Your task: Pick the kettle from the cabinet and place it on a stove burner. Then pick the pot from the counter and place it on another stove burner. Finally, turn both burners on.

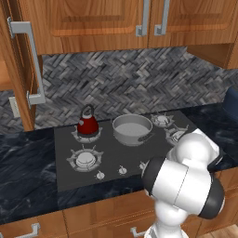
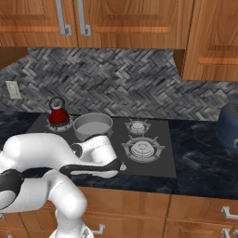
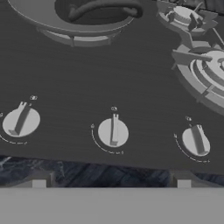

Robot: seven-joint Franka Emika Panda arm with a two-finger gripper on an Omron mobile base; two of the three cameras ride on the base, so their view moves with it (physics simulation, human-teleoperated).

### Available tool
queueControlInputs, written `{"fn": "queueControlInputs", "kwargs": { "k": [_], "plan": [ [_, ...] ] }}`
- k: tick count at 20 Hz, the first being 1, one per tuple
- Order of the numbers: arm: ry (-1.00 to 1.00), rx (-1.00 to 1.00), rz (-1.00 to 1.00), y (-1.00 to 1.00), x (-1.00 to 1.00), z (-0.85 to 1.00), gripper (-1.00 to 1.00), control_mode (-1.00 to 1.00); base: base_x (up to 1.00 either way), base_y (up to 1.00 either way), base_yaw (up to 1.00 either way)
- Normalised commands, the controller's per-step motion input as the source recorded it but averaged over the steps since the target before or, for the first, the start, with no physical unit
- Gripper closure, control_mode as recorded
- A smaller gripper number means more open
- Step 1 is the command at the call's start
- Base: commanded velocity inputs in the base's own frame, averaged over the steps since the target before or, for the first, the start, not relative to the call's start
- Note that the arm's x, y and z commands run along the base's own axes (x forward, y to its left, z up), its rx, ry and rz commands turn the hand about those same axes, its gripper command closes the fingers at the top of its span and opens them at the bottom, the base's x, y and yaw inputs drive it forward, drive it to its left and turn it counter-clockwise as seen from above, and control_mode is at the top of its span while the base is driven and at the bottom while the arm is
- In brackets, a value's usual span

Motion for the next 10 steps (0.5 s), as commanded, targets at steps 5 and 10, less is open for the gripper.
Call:
{"fn": "queueControlInputs", "kwargs": {
  "k": [5,10],
  "plan": [
    [0.33,0.34,0.2,0.33,0.0,1.0,-1.0,-1.0,0.0,0.0,0.0],
    [0.32,0.34,0.19,0.31,0.0,1.0,-1.0,-1.0,0.0,0.0,0.0]
  ]
}}
